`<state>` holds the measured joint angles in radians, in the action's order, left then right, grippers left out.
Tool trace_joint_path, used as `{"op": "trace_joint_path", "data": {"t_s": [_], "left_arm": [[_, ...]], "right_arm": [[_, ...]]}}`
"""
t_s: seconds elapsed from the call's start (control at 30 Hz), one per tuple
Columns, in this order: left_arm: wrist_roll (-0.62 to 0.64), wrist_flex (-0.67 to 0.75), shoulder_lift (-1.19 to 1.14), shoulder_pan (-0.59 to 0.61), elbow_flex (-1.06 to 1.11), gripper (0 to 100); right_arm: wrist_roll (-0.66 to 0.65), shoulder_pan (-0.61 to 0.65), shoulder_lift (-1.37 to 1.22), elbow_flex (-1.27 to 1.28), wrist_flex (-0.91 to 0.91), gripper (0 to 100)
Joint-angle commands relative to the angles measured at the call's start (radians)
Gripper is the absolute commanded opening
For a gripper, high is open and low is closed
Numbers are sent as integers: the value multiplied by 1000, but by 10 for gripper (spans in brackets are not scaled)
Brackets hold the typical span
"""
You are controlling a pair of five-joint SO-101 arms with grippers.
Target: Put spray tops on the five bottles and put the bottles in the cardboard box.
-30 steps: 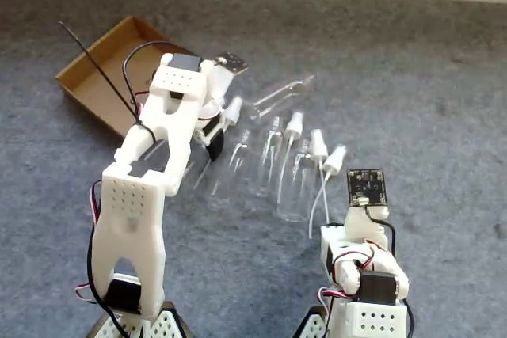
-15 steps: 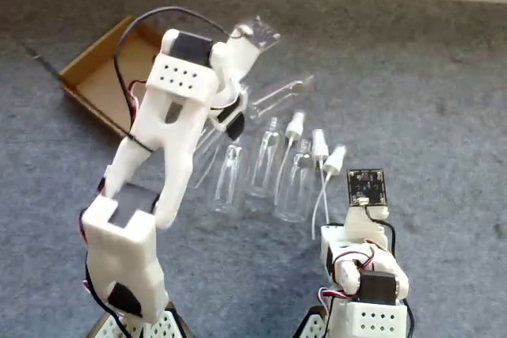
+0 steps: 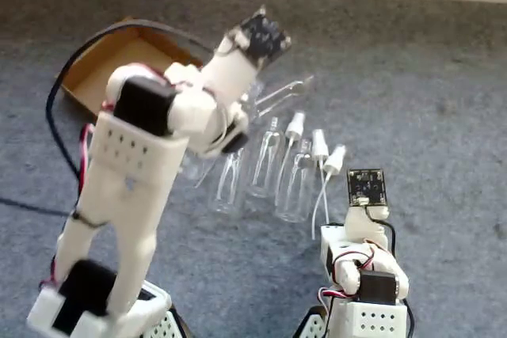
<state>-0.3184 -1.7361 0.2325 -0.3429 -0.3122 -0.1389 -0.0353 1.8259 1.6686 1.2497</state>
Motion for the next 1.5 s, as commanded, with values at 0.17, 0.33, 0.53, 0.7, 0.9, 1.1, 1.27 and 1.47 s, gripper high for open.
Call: {"op": "trace_joint_path", "data": {"t_s": [0.17,0.33,0.53,0.7,0.9,1.1,1.27,1.47], "left_arm": [[8,63,390,-7,360,88],[8,210,578,-5,613,88],[8,523,779,-5,1001,88],[8,758,928,16,1244,88],[11,876,1067,25,1428,88],[11,1019,1224,25,1623,88],[12,1209,1411,25,1850,85],[12,1177,1615,33,1937,85]], "right_arm": [[8,-10,10,143,2,5],[8,-10,10,143,2,5],[8,-10,10,143,2,5],[8,-10,10,143,2,5],[8,-10,10,143,2,5],[8,-10,10,143,2,5],[8,-10,10,143,2,5],[9,-5,10,143,2,5]]}}
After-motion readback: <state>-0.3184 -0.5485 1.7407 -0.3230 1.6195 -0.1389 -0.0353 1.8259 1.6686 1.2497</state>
